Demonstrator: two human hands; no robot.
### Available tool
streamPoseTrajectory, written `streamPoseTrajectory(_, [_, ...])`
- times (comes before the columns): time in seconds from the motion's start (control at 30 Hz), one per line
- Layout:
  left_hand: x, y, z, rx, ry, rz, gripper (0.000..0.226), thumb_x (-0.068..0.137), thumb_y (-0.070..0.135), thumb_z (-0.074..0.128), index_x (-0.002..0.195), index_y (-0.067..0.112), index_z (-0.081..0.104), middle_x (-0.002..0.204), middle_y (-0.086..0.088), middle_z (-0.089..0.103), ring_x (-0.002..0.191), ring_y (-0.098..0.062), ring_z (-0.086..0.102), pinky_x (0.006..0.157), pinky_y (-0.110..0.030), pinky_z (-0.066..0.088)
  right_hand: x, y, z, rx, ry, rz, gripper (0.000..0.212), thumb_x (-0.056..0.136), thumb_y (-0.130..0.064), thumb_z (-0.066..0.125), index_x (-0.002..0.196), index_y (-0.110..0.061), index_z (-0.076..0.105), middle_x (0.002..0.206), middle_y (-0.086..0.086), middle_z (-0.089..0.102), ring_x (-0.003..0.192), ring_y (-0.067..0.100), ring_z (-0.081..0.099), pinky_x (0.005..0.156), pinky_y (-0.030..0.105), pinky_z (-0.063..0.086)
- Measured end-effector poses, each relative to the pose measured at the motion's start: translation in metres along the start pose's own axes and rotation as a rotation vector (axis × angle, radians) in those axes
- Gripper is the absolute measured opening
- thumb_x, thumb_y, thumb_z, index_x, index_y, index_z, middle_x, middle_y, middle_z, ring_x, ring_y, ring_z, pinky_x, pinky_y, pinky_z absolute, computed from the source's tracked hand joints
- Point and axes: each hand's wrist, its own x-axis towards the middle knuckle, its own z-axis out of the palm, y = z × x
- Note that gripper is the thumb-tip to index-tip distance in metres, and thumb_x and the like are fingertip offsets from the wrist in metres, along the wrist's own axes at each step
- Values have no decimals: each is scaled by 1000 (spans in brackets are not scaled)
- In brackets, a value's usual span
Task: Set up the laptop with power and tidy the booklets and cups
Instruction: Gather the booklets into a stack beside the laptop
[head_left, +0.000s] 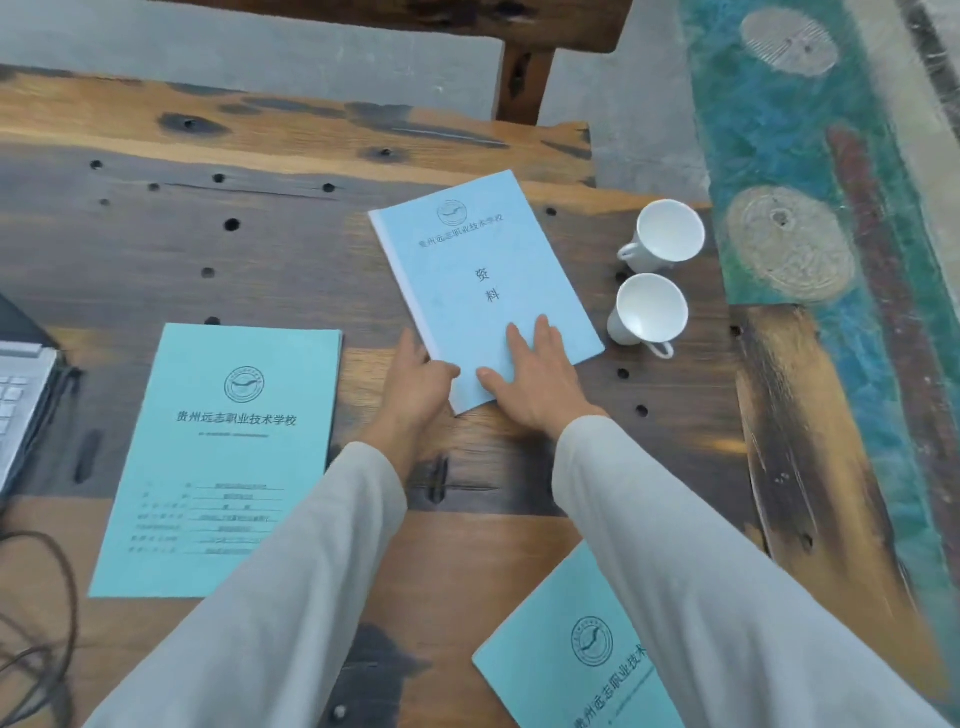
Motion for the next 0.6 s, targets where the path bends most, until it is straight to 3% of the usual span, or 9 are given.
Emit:
streamPoseTrajectory(0.1, [2,15,14,-227,121,-135,50,89,-12,50,128,18,43,116,-7,69,104,-27,69,66,-33,59,2,3,9,-53,2,-19,87,96,-61,45,161,-19,7,167,19,-12,155,35,-9,125,43,3])
streamPoseTrajectory(0.13, [3,20,17,-283,156,-193,55,90,-11,52,138,12,43,117,-12,68,99,-28,69,64,-33,59,3,4,9,-45,1,-20,87,96,-61,45,161,-19,6,167,18,-13,154,35,-10,125,43,2])
streamPoseTrajectory(0.23, [5,31,19,-300,192,-265,37,90,-5,57,127,0,55,113,-19,70,78,-26,69,57,-33,58,6,4,8,-18,-31,-21,86,96,-63,42,161,-20,6,167,18,-15,154,34,-12,125,44,2])
streamPoseTrajectory(0.3, [8,35,19,-272,158,-252,31,91,-4,57,122,3,58,112,-15,71,84,-27,71,69,-37,59,5,3,5,0,-43,-15,83,97,-62,39,162,-20,7,167,18,-15,154,34,-13,125,45,2])
streamPoseTrajectory(0.43, [9,32,15,-176,40,-193,51,90,-12,52,131,16,41,127,-7,64,105,-32,69,84,-52,59,3,2,0,13,-102,-8,76,100,-61,31,162,-23,9,168,16,-15,154,34,-15,125,46,-1])
streamPoseTrajectory(0.6, [-2,37,9,-52,-86,-102,61,90,-14,52,128,29,29,132,-9,61,110,-33,68,64,-42,61,3,-6,-8,84,-211,18,69,103,-58,21,162,-26,8,169,13,-11,154,34,-15,125,46,-4])
